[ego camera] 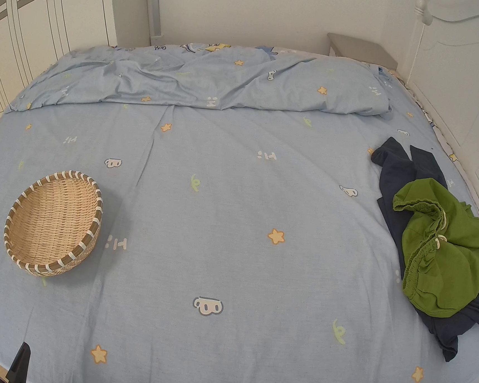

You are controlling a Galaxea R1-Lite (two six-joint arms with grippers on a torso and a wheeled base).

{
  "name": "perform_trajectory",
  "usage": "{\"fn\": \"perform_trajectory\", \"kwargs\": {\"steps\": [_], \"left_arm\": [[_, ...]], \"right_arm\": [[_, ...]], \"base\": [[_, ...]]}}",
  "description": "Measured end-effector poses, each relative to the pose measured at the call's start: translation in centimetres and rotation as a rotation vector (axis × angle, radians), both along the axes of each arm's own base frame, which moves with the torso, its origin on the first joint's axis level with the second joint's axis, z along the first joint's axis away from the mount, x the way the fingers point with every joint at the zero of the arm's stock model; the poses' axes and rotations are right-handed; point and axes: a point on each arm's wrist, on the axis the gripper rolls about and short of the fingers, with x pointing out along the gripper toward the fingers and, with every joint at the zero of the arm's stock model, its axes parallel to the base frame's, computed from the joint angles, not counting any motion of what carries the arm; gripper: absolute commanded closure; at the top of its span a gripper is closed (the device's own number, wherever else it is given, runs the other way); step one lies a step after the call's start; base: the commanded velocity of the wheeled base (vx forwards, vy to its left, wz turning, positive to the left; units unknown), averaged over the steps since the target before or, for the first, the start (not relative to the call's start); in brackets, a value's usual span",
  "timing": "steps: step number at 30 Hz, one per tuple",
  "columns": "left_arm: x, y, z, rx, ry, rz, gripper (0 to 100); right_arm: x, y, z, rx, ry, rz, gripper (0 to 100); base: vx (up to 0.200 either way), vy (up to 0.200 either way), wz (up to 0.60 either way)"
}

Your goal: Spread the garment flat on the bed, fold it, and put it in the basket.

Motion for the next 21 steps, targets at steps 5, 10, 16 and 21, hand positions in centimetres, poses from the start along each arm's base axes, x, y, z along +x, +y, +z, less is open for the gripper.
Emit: {"fn": "perform_trajectory", "kwargs": {"steps": [5,10,16,21], "left_arm": [[0.0,0.0,0.0,0.0,0.0,0.0,0],[0.0,0.0,0.0,0.0,0.0,0.0,0],[0.0,0.0,0.0,0.0,0.0,0.0,0],[0.0,0.0,0.0,0.0,0.0,0.001,0]], "right_arm": [[4.9,-0.2,1.6,-0.012,0.109,-0.057,0],[11.4,-0.8,2.2,-0.029,0.231,-0.121,0],[19.3,-1.6,0.9,-0.042,0.361,-0.183,0],[25.8,-2.3,-1.9,-0.032,0.434,-0.216,0]], "base": [[0.0,0.0,0.0],[0.0,0.0,0.0],[0.0,0.0,0.0],[0.0,0.0,0.0]]}}
